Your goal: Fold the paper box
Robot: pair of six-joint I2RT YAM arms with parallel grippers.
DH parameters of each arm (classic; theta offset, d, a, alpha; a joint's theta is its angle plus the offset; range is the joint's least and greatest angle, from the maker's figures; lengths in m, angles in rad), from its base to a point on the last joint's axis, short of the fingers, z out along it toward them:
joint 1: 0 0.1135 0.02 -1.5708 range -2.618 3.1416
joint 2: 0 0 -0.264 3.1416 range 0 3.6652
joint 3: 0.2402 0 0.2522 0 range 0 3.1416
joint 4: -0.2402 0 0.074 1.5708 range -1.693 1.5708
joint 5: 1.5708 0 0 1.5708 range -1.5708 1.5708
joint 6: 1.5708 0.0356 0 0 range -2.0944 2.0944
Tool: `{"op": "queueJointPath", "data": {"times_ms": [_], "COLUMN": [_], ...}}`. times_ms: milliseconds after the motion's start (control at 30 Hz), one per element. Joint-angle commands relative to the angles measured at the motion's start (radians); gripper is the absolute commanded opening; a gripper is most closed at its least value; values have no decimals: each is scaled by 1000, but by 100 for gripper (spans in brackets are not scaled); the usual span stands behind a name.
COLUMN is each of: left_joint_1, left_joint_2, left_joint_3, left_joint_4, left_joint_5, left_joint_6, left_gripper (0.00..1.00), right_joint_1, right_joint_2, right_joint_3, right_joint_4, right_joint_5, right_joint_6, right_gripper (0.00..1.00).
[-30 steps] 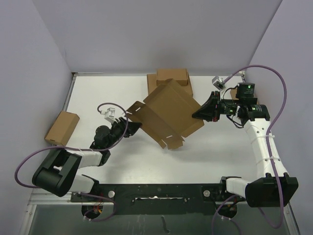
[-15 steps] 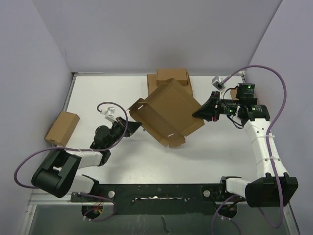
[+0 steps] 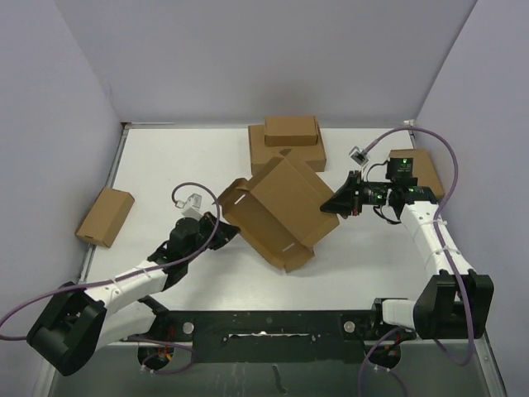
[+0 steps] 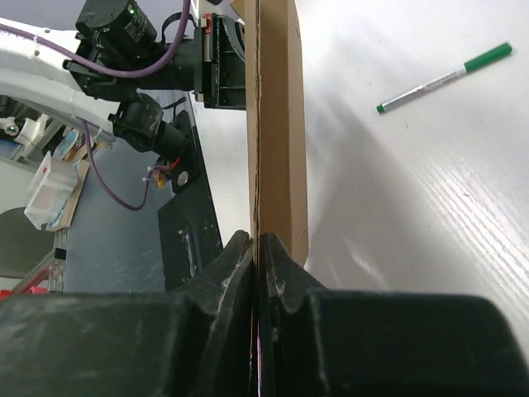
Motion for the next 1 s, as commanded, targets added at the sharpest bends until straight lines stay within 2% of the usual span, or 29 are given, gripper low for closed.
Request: {"op": "queueJointPath", "data": {"times_ms": [0,267,433,667,767,967], "left_joint_1": [-14,-24,-24,-22,-22,-20], "left_joint_2": [19,112,148,198,209,175], "left_joint_3": [60,140,150,162,170,165], "left_joint_4": [-73,-184,-188,-189,-203,-201], "left_joint_5": [-15,3,5,58,92,159], "left_joint_6": [-53,-62,-45,-28,-10,37], "left_gripper": [0,0,0,0,6,28], "right_joint_1": [-1,-25,-35,-52,-57,-77], "right_joint_2": [37,178,255,286,301,353], "right_joint_3": [-61,-92,-67,-70,-63,17], "right_joint_4": [161,168,88,76,58,-118], "right_joint_5": [-22,-5,-15,23,43,62], "right_joint_6": [91,18,-79,-106,-132,-313], "right_gripper": [0,0,0,0,0,0]}}
